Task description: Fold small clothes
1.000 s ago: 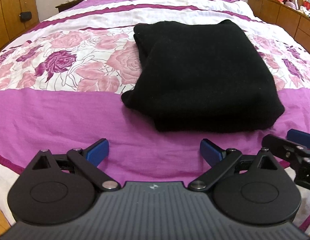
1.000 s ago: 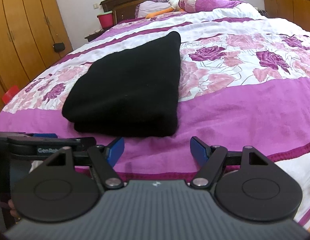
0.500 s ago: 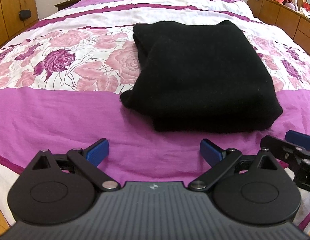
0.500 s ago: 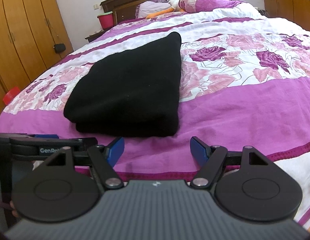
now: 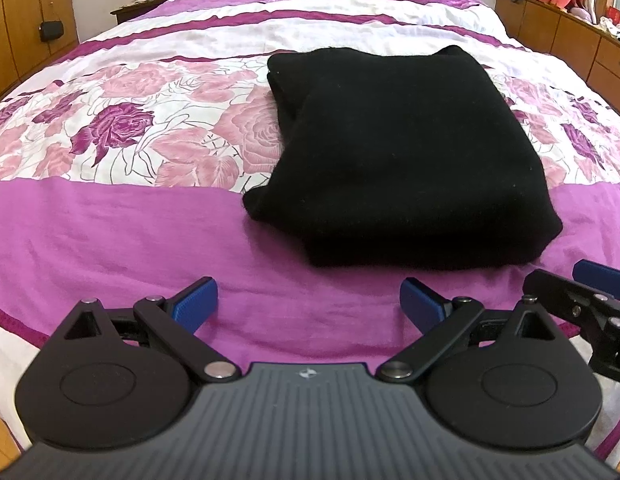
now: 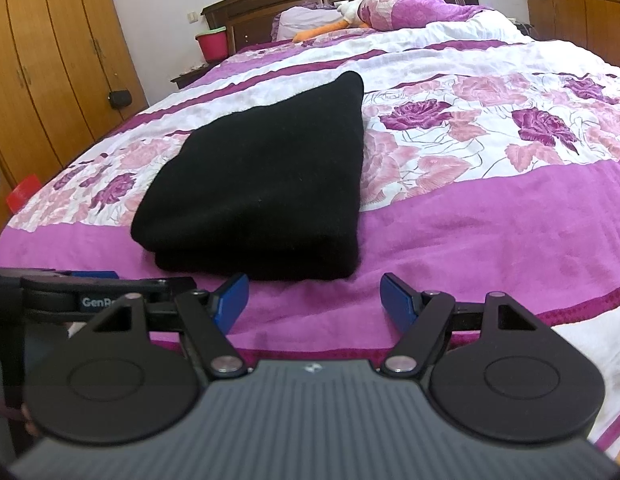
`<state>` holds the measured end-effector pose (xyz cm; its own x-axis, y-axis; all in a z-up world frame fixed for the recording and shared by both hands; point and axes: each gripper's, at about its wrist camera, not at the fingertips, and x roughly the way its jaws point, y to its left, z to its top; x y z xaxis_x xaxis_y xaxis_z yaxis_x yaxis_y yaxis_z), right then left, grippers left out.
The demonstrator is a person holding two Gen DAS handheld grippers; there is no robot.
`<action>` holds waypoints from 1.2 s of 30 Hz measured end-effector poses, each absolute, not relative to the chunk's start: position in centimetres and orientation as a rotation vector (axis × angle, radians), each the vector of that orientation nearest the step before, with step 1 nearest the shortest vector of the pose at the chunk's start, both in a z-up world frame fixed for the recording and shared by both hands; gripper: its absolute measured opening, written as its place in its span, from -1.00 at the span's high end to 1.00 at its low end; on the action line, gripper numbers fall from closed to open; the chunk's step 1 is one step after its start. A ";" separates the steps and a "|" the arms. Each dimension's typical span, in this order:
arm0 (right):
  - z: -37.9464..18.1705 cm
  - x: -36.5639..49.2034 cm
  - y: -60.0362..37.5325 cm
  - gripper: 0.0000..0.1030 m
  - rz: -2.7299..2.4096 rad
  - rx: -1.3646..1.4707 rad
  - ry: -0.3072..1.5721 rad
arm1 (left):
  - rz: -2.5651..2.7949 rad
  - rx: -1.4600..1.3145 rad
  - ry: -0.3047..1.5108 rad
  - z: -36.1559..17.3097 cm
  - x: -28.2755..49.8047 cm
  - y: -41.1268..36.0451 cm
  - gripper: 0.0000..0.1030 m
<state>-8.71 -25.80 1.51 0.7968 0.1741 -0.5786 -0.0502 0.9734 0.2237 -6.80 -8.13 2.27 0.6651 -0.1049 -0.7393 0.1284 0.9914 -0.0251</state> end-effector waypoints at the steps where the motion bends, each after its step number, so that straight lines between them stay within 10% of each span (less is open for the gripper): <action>1: 1.5 -8.7 -25.8 -0.44 0.121 0.202 0.639 | -0.131 0.031 0.833 2.3 -6.8 -8.1 -0.93; 36: 2.2 -9.3 -25.5 -0.44 0.123 0.201 0.626 | -0.170 -0.002 0.832 3.0 -7.6 -7.9 -0.93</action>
